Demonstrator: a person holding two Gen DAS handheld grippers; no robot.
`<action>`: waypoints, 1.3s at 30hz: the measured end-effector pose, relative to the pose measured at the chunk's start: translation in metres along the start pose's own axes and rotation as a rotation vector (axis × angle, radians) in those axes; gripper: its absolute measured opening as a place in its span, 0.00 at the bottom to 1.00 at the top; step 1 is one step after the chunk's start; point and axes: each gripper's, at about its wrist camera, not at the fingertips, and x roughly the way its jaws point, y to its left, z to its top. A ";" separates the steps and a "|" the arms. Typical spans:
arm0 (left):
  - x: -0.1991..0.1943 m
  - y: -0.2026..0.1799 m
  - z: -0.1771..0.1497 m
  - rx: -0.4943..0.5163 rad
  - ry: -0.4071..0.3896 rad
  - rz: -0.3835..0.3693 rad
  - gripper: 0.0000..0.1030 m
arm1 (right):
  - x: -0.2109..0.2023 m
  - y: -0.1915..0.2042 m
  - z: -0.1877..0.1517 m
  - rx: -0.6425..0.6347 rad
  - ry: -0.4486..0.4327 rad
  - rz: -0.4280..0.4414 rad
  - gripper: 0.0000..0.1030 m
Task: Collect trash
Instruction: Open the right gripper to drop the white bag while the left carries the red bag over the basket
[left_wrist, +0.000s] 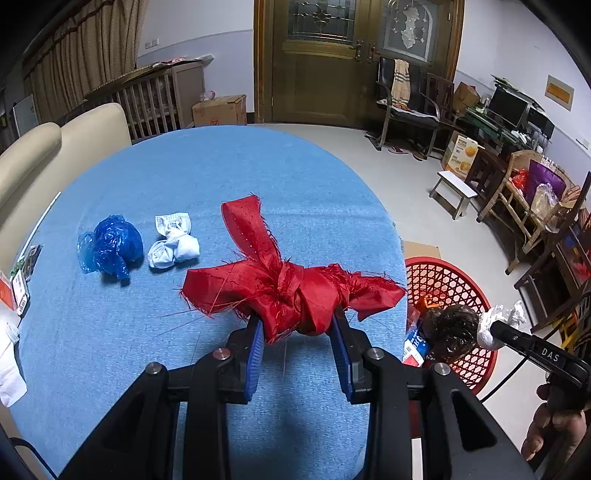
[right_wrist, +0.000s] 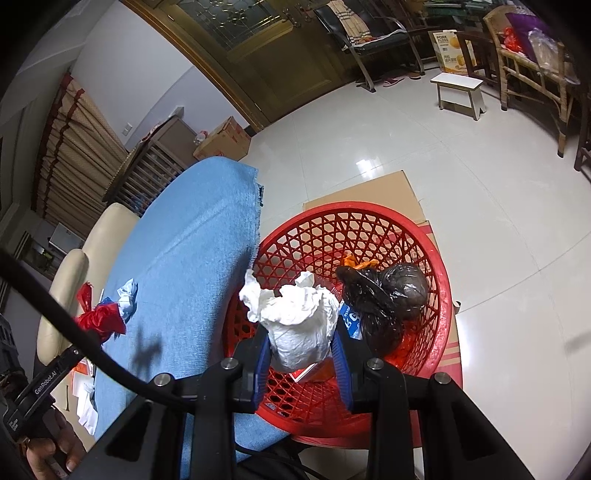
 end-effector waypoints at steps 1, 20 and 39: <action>-0.001 -0.001 0.000 0.002 -0.002 -0.001 0.35 | -0.001 0.000 0.000 0.000 -0.002 0.002 0.32; -0.001 -0.029 -0.001 0.053 0.001 -0.044 0.35 | -0.012 -0.010 -0.003 0.011 -0.015 -0.001 0.32; 0.006 -0.049 -0.003 0.091 0.022 -0.079 0.35 | -0.002 -0.006 -0.009 -0.002 0.015 0.005 0.32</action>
